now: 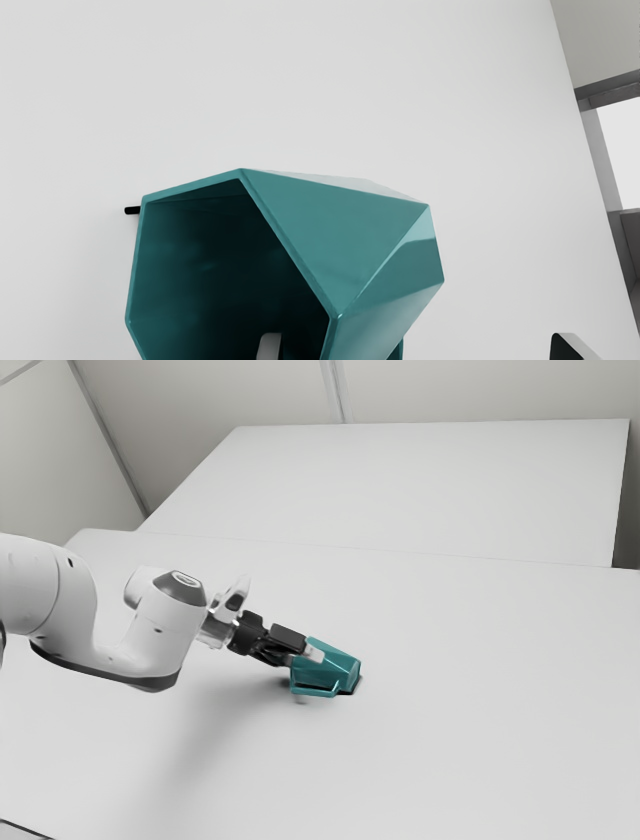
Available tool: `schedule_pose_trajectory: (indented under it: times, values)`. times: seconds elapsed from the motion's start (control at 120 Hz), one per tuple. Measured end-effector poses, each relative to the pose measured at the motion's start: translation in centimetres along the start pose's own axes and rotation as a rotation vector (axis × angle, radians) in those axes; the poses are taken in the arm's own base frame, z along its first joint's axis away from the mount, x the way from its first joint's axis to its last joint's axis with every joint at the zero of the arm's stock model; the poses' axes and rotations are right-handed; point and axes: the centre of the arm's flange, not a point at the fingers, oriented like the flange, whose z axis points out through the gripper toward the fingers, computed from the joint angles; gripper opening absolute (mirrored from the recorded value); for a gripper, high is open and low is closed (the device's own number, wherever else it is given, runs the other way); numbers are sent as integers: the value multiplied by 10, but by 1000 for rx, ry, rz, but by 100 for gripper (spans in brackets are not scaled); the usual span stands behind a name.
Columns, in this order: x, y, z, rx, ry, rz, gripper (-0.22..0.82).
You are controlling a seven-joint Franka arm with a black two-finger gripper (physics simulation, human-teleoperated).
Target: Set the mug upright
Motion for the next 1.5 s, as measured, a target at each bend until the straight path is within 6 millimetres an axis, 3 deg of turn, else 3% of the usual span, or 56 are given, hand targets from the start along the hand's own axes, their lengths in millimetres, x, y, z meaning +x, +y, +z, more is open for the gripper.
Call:
schedule_pose_trajectory:
  times: [0.3,0.5,0.733,0.867,1.2,1.5]
  values:
    - [1,3,2,-3,3,7,45]
    - [1,4,4,-4,2,10,28]
    - [3,9,5,-6,1,21,1]
    - [13,17,4,-8,8,46,-9]
    - [32,37,-8,7,13,122,-17]
    - [56,66,-37,114,-84,300,-18]
